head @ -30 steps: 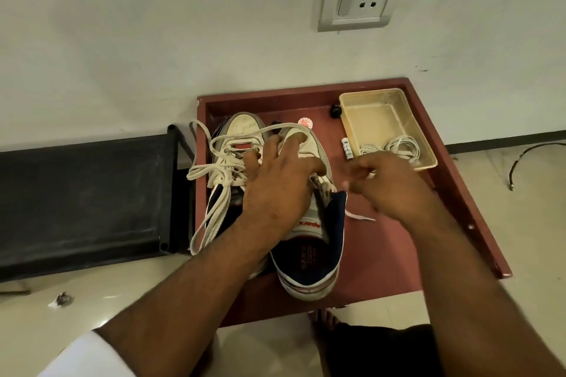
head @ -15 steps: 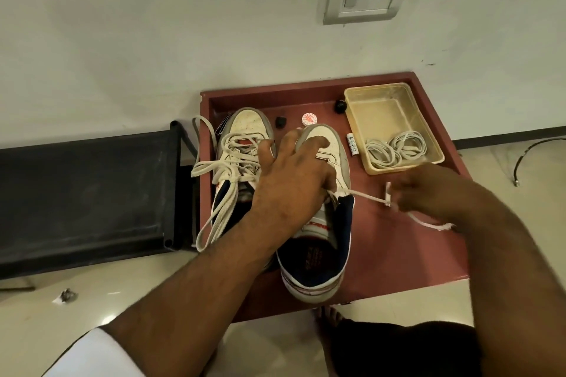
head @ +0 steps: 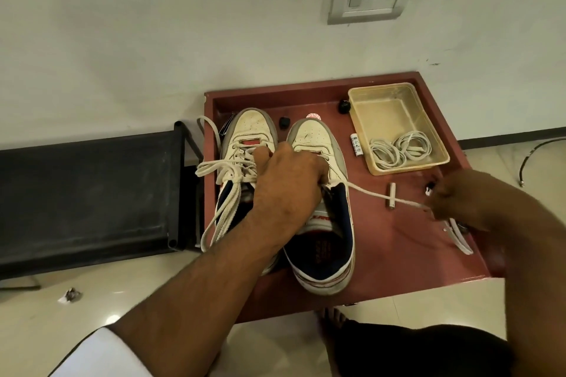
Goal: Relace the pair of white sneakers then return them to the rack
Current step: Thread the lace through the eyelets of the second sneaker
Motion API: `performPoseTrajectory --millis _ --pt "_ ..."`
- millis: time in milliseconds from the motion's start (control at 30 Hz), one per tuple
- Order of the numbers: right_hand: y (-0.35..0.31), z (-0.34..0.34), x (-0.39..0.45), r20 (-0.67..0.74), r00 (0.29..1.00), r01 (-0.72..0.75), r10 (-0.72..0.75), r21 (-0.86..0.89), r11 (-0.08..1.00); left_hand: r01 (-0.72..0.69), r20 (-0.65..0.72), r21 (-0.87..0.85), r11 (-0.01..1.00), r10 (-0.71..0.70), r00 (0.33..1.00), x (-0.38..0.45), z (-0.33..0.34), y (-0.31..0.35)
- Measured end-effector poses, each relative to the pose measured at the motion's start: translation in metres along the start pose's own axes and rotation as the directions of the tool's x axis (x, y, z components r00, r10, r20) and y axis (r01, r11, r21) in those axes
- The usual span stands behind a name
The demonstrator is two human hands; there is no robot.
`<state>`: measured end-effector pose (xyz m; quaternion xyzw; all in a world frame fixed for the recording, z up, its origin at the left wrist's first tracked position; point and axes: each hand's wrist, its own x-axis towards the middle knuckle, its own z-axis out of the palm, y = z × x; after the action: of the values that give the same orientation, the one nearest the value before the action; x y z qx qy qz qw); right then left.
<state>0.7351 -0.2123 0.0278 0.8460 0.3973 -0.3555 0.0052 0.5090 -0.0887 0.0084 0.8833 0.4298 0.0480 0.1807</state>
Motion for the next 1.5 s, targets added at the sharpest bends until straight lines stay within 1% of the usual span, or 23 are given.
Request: performPoseTrajectory --millis 67,133,200,267,333,433,467,500,567,667,700,767,800,833,933,1000,1033,1100,1233,1300,1367,1400,1500 --pt "-0.032 0.015 0.006 -0.087 0.984 0.166 -0.158 0.103 0.981 0.001 0.012 0.019 1.000 -0.002 1.000 0.000 0.000 0.000" --pt "-0.067 0.031 0.014 -0.147 0.938 0.337 -0.314 0.167 0.927 -0.004 0.023 0.059 0.998 0.003 1.000 0.001 -0.001 0.001" --pt "-0.089 0.048 0.025 -0.150 0.903 0.417 -0.402 0.089 0.905 -0.007 0.041 0.065 0.998 0.004 0.999 0.001 -0.003 0.001" --pt "-0.087 0.051 0.032 -0.151 0.902 0.411 -0.405 0.009 0.912 0.004 0.048 0.043 0.999 -0.006 0.999 0.001 -0.004 0.000" --pt "-0.061 0.037 0.032 -0.123 0.932 0.342 -0.341 -0.013 0.940 0.025 0.041 0.018 1.000 -0.026 0.999 0.001 -0.005 -0.001" --pt "-0.003 0.011 0.024 -0.090 0.989 0.114 -0.118 -0.052 0.992 0.044 0.048 -0.008 0.999 -0.044 0.998 0.000 -0.004 -0.003" --pt "0.009 0.006 0.020 -0.079 0.995 0.054 -0.058 -0.055 0.997 0.041 0.049 -0.008 0.999 -0.041 0.998 0.001 -0.004 -0.002" --pt "0.013 0.006 0.019 -0.067 0.997 0.030 -0.034 -0.062 0.998 0.036 0.047 -0.006 0.999 -0.036 0.998 0.001 -0.004 -0.001" --pt "-0.002 0.014 0.019 -0.097 0.993 0.072 -0.074 -0.026 0.997 0.019 0.040 -0.011 1.000 -0.019 0.999 0.001 -0.002 0.000" --pt "-0.055 0.033 0.024 -0.166 0.946 0.297 -0.279 0.101 0.949 -0.029 0.031 -0.010 1.000 0.029 0.999 0.000 -0.002 -0.001" --pt "-0.069 0.040 0.028 -0.170 0.924 0.359 -0.343 0.080 0.930 -0.037 0.033 -0.003 0.999 0.037 0.999 0.000 -0.002 -0.001" --pt "-0.089 0.054 0.035 -0.189 0.887 0.408 -0.421 -0.105 0.907 -0.035 0.038 0.016 0.999 0.034 0.999 -0.001 -0.002 -0.001" --pt "-0.092 0.058 0.035 -0.209 0.882 0.392 -0.422 -0.171 0.904 -0.021 0.037 0.011 1.000 0.020 0.999 -0.001 -0.002 -0.001" --pt "-0.089 0.058 0.036 -0.200 0.895 0.364 -0.400 -0.191 0.911 0.001 0.032 -0.003 1.000 -0.001 0.999 -0.001 -0.002 -0.002" --pt "-0.059 0.046 0.036 -0.167 0.952 0.238 -0.256 -0.121 0.964 0.085 0.020 -0.081 0.993 -0.084 0.996 0.001 -0.003 -0.009" --pt "-0.037 0.038 0.033 -0.126 0.980 0.152 -0.153 -0.024 0.988 0.110 0.029 -0.117 0.987 -0.108 0.994 0.002 -0.005 -0.011" --pt "-0.030 0.037 0.031 -0.105 0.986 0.130 -0.128 0.013 0.991 0.110 0.039 -0.110 0.988 -0.106 0.994 0.003 -0.006 -0.009" --pt "-0.026 0.039 0.029 -0.086 0.987 0.137 -0.135 0.019 0.990 0.110 0.044 -0.095 0.989 -0.106 0.993 0.005 -0.005 -0.008" --pt "-0.018 0.026 0.022 -0.141 0.987 0.101 -0.082 0.129 0.987 0.122 0.032 -0.126 0.985 -0.119 0.992 0.002 -0.006 -0.006" --pt "-0.013 0.025 0.021 -0.129 0.990 0.067 -0.055 0.091 0.994 0.109 0.046 -0.098 0.989 -0.105 0.993 0.002 -0.006 -0.007" --pt "-0.022 0.032 0.020 -0.141 0.987 0.077 -0.079 -0.020 0.997 0.086 0.069 -0.065 0.994 -0.082 0.994 0.003 -0.005 -0.006" --pt "-0.034 0.037 0.017 -0.155 0.981 0.117 -0.118 -0.017 0.993 0.077 0.079 -0.055 0.996 -0.073 0.994 0.003 -0.005 -0.005" --pt "-0.068 0.051 0.019 -0.187 0.944 0.297 -0.270 0.134 0.945 0.072 0.049 -0.024 0.997 -0.071 0.996 0.004 -0.004 -0.006"
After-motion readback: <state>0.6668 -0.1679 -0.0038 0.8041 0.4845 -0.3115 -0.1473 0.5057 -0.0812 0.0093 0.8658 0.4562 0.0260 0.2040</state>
